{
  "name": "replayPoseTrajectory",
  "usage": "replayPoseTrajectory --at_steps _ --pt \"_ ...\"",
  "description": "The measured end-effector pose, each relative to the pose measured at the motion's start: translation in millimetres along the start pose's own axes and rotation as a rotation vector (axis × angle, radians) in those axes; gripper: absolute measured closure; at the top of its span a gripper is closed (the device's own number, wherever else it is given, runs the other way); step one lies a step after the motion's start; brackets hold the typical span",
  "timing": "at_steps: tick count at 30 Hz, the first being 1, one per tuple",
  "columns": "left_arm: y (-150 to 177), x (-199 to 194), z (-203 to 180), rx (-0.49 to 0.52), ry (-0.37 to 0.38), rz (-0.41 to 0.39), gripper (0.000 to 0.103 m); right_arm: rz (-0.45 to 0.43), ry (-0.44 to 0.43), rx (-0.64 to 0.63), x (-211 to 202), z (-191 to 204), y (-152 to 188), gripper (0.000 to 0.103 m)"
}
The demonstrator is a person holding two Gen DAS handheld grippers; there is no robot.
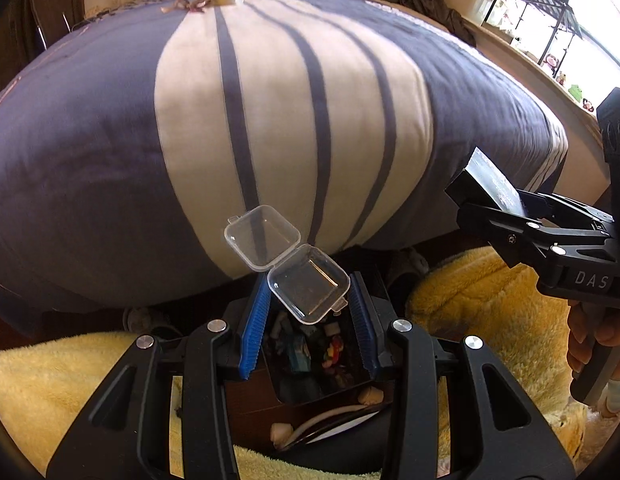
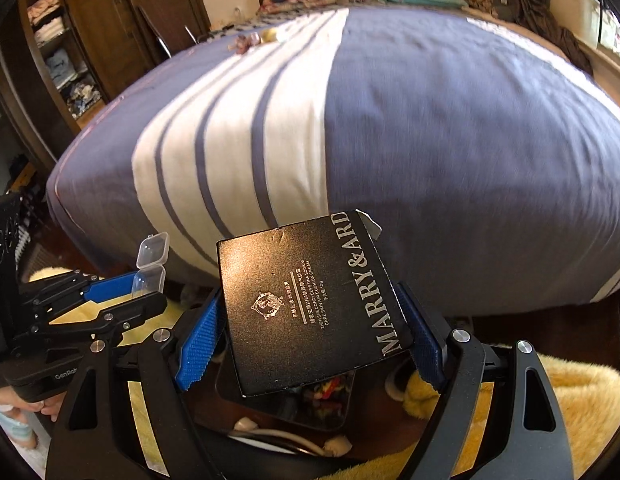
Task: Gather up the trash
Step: 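Carry the clear cases and black box with both tools down over the bin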
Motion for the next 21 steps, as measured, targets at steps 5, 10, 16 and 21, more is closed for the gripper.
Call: replayPoseTrajectory --at_steps 5,10,16,21 --pt "17.0 23.6 2.3 -0.014 0.006 0.065 0.065 0.052 0.007 0.007 17.7 -0.8 17.4 0.021" --pt "36.5 50.7 6.0 -0.034 0.023 0.137 0.065 0.102 0.017 0.018 34.4 -3.2 31.1 0.021" --pt "51.7 74.5 12.8 -0.067 0.056 0.214 0.065 0.164 0.024 0.025 56.6 -4.3 45.2 0.021" --pt "62.7 89.0 12.9 -0.08 0.079 0.269 0.065 0.217 0.017 0.049 76.9 -6.6 53.1 0.021"
Point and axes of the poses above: each gripper's, at about its wrist camera, not at the fingertips, and x roughly the way its jaws point, z to its left, y to its underside, the point moved 5 cm from there along x, roughly the way its jaws point, and after that the axes turned 10 degrees about -z, right-handed, at the moved point
